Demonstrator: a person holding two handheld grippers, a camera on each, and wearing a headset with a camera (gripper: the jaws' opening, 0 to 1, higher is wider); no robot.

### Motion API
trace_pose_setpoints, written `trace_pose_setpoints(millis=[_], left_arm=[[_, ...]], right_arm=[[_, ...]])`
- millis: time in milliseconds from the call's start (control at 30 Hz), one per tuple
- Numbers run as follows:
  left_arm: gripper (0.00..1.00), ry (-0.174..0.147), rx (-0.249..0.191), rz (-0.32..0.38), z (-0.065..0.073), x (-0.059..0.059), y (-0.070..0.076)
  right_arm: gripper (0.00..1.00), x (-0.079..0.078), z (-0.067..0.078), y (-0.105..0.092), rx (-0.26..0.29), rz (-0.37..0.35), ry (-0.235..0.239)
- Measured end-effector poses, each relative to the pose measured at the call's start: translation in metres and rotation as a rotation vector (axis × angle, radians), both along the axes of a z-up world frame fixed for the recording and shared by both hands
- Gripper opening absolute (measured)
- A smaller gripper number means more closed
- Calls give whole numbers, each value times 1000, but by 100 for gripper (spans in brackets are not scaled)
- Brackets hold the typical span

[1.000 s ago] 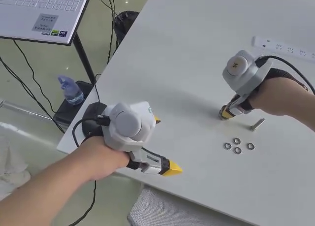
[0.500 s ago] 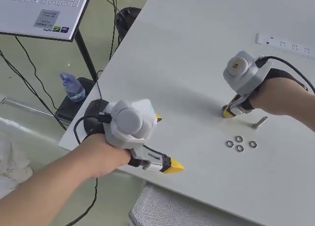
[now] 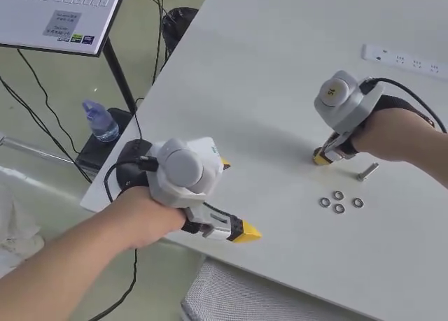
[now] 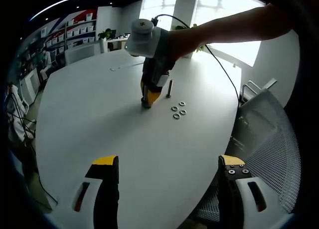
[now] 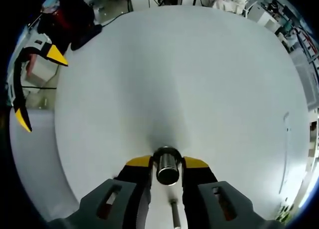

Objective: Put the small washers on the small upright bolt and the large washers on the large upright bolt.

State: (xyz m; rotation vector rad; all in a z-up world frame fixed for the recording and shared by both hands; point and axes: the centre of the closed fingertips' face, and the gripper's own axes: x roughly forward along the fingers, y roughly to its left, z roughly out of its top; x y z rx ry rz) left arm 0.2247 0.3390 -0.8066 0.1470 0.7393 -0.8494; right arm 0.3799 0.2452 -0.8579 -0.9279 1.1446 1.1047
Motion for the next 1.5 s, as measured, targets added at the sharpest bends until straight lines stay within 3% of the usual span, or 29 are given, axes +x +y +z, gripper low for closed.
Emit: trace_pose_setpoints(millis=[467, 600, 900, 1433, 1500], left_arm=[[81, -2, 3, -6, 2, -1, -1], [81, -3, -2, 3, 3, -1, 1], [81, -7, 1, -5, 5, -3, -1], [82, -22, 1, -19, 12, -2, -11], [82, -26, 2, -19, 14, -3, -12]], right_arm=[[24, -1, -2, 0, 2, 60, -8], [37, -1, -3, 1, 9, 60, -7], [40, 1, -1, 0, 24, 66, 1], [40, -3, 41, -6, 87, 53, -23], [40, 0, 39, -9, 101, 41, -24]])
